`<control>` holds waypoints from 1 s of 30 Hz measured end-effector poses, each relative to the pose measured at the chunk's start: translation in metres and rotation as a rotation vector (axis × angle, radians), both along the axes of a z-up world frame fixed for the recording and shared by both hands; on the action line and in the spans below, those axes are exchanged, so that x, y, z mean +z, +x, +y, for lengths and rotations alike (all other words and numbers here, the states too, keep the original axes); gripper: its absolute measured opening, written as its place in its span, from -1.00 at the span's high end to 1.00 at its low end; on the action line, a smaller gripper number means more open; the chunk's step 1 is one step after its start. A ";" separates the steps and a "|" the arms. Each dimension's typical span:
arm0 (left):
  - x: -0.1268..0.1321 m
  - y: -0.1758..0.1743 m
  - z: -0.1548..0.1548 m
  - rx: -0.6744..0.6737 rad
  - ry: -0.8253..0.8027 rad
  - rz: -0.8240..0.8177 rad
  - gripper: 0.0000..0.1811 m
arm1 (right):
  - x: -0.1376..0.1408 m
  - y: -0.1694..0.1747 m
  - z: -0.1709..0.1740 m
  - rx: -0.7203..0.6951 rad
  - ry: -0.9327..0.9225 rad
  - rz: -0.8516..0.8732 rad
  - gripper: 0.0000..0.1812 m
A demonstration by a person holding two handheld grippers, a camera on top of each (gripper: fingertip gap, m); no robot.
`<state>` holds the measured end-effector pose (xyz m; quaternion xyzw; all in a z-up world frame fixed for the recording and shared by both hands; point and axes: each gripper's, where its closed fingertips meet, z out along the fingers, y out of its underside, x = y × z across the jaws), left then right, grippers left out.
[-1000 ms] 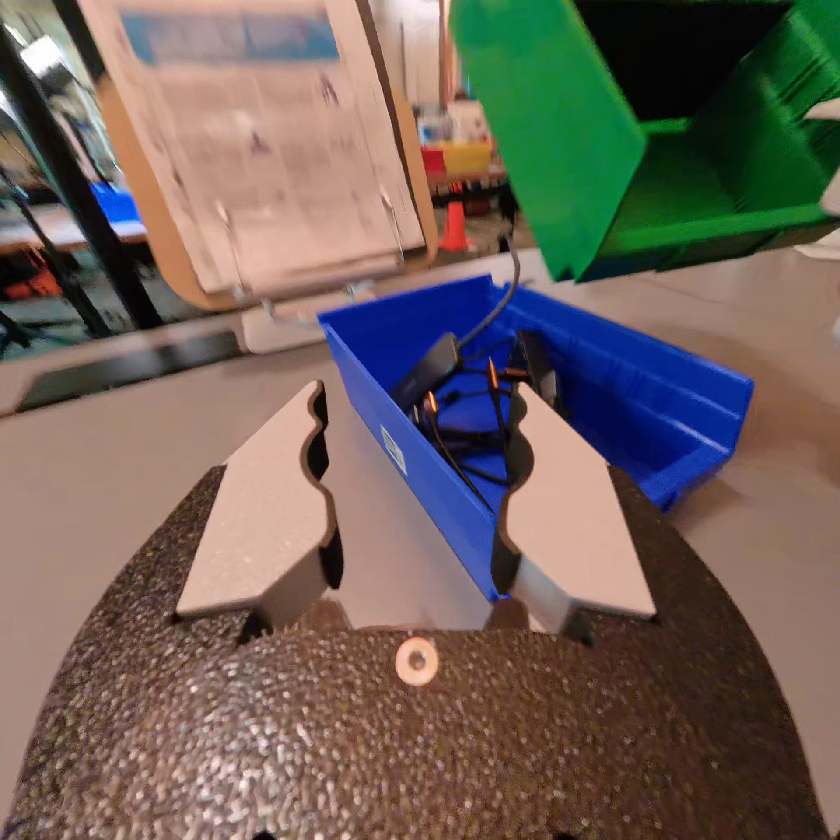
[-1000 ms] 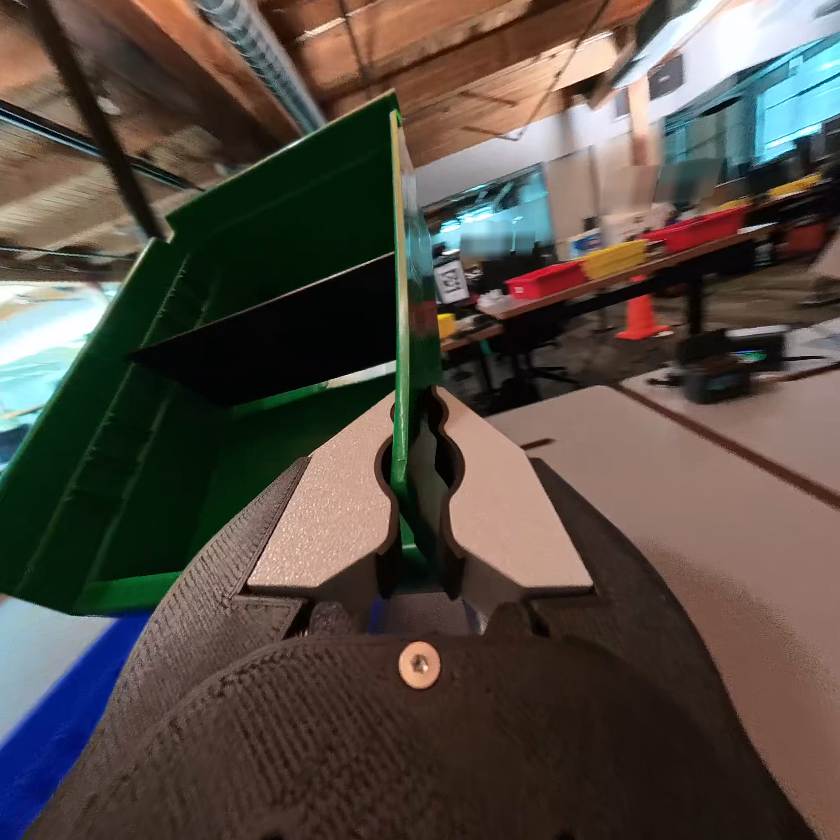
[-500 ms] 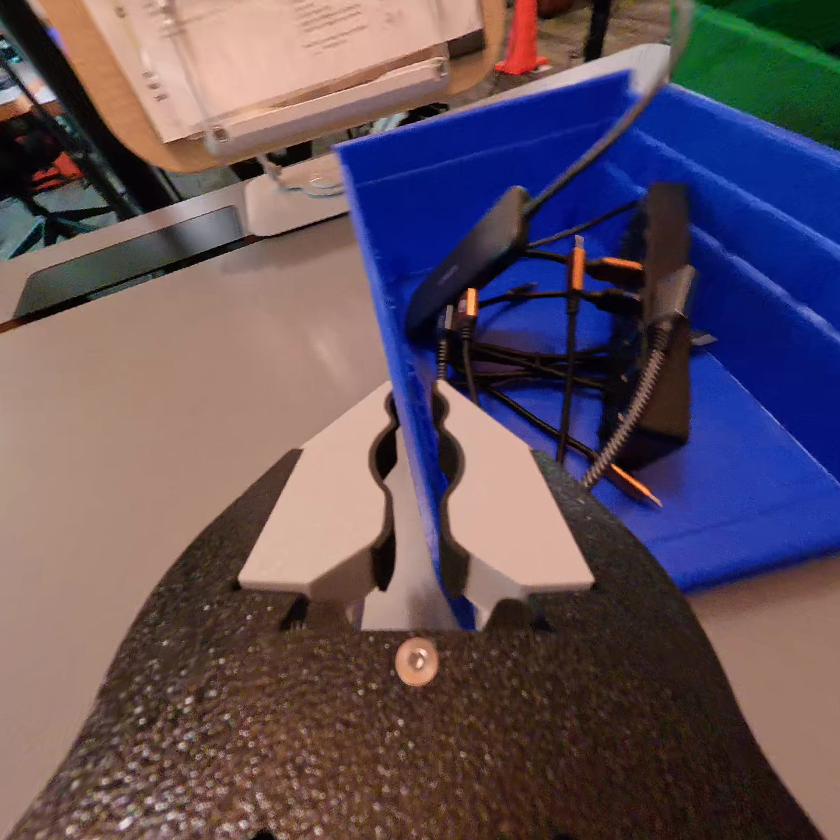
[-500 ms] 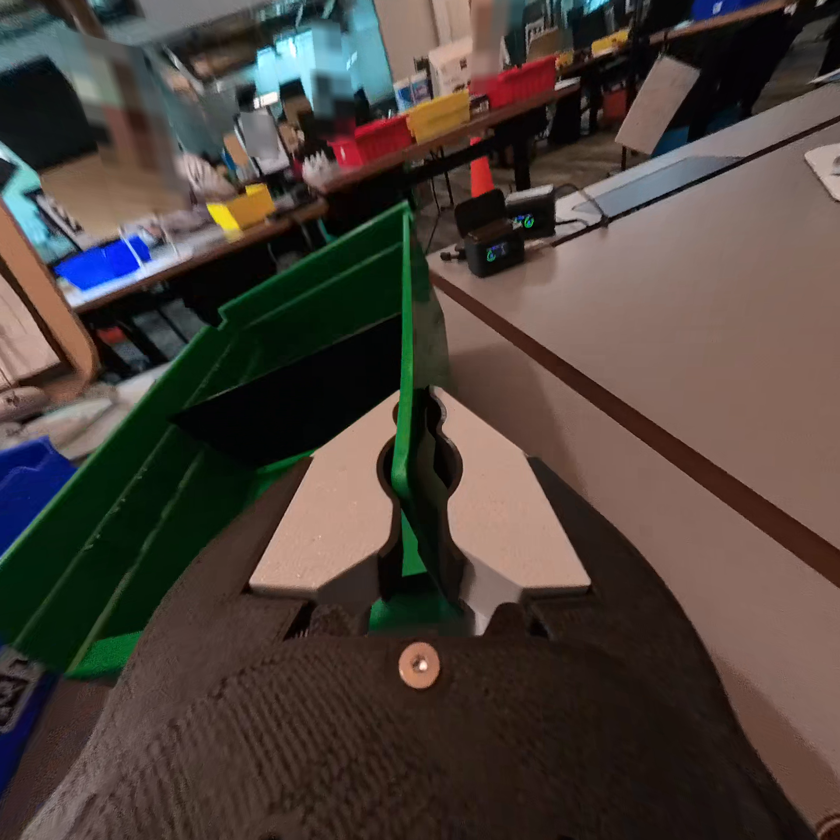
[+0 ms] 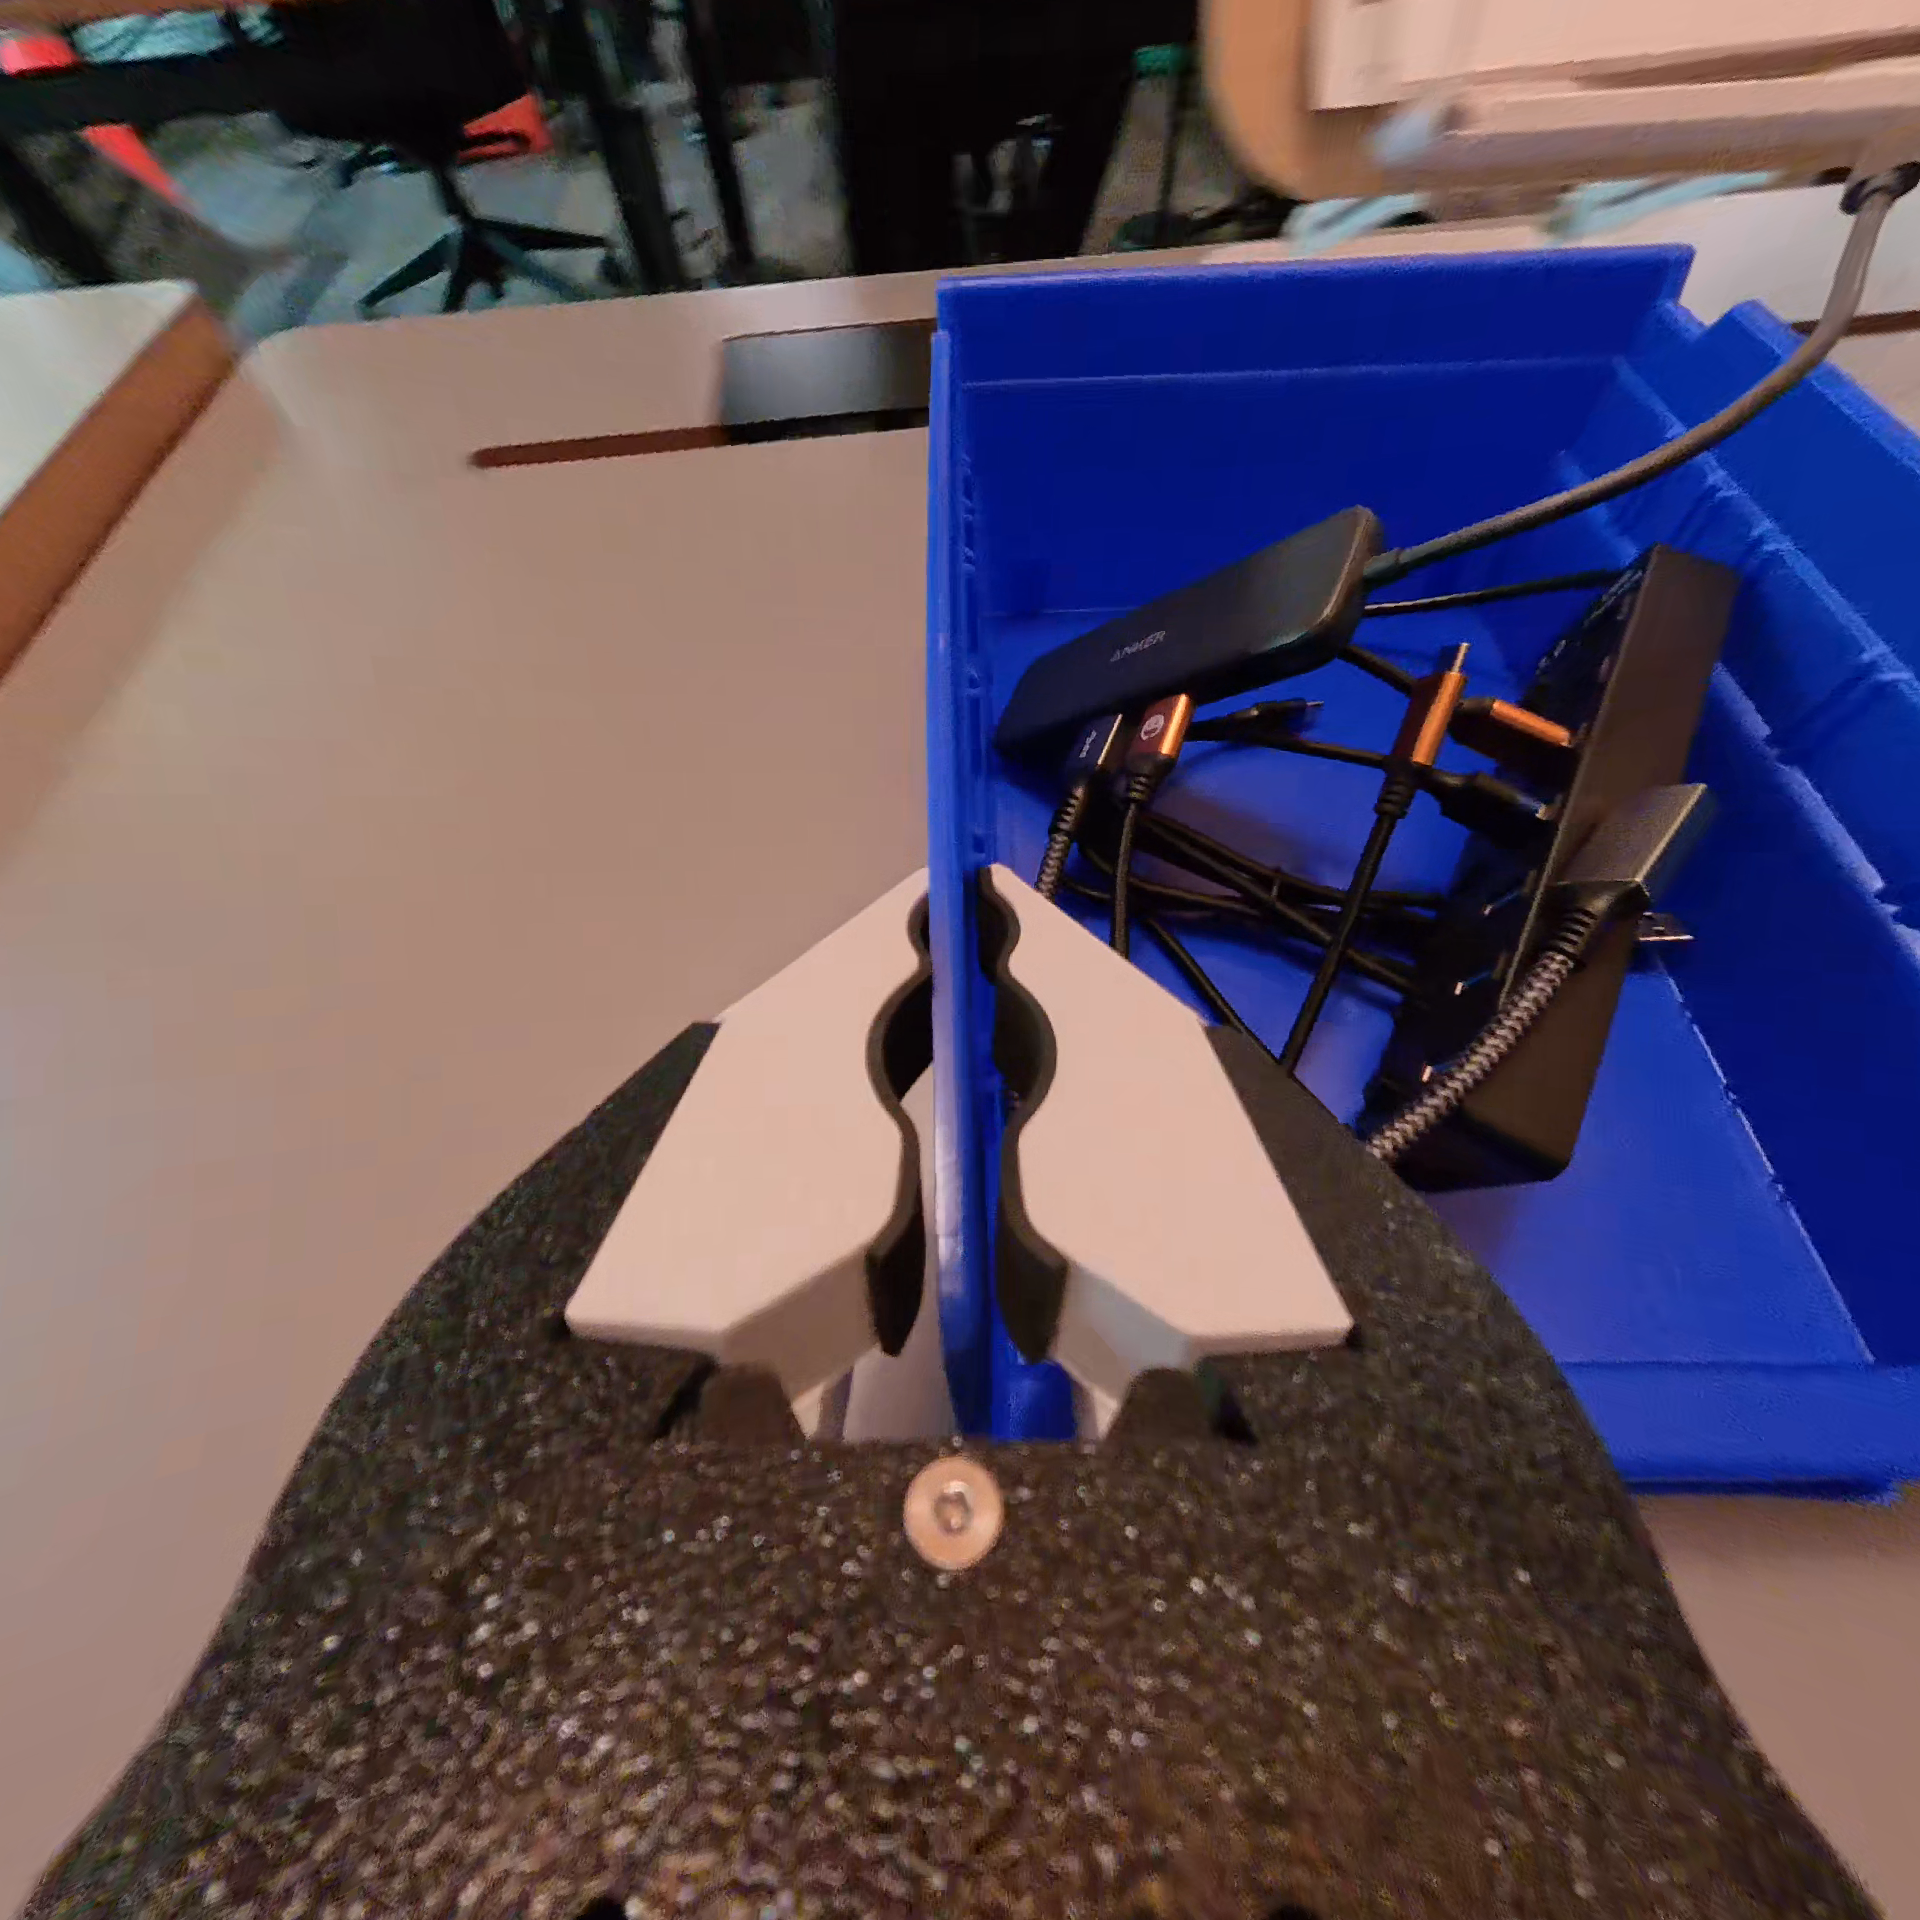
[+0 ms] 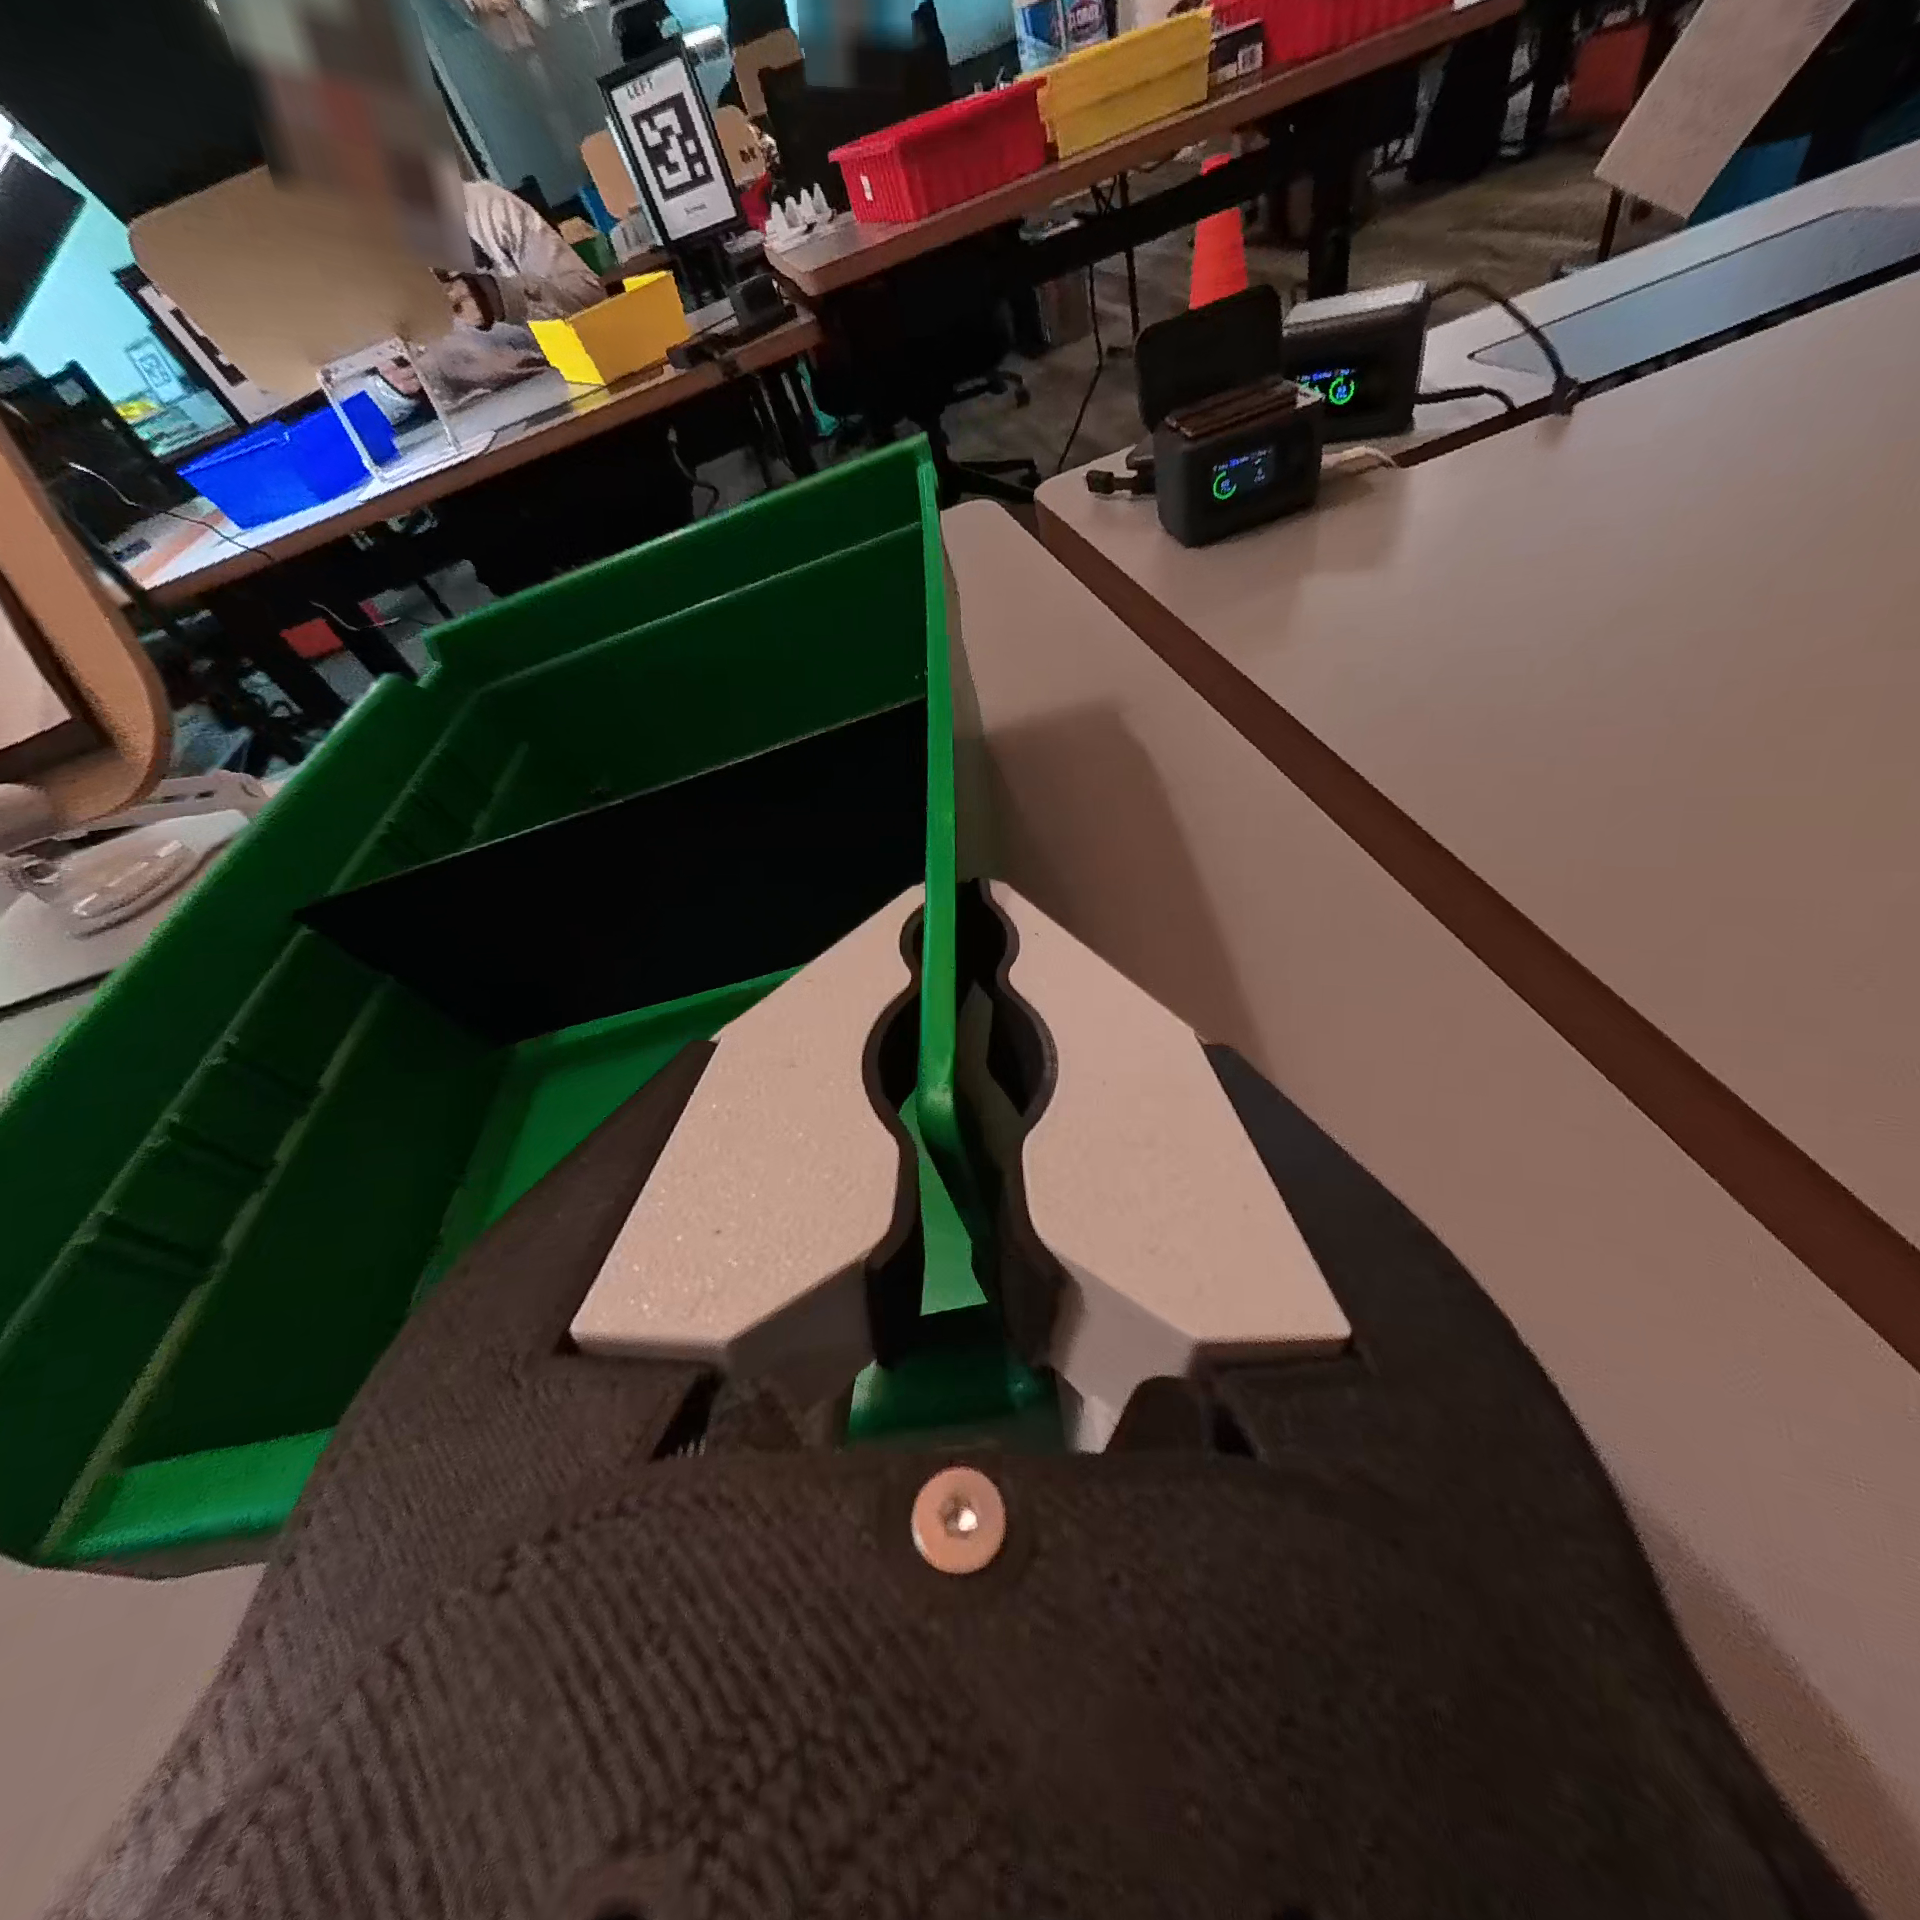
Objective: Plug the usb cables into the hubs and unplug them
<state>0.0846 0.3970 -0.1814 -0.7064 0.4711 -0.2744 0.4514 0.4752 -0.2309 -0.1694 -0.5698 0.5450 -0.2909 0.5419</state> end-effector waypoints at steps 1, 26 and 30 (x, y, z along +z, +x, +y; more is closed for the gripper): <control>0.000 -0.011 0.019 0.035 -0.003 0.005 0.98 | -0.004 0.003 0.001 0.010 -0.005 0.008 0.97; 0.051 0.001 0.154 -0.059 0.179 0.203 0.60 | 0.097 -0.115 0.249 0.724 -0.213 -0.464 0.34; 0.028 0.024 0.169 -0.140 0.246 0.422 0.51 | 0.078 -0.154 0.321 0.922 -0.123 -0.441 0.37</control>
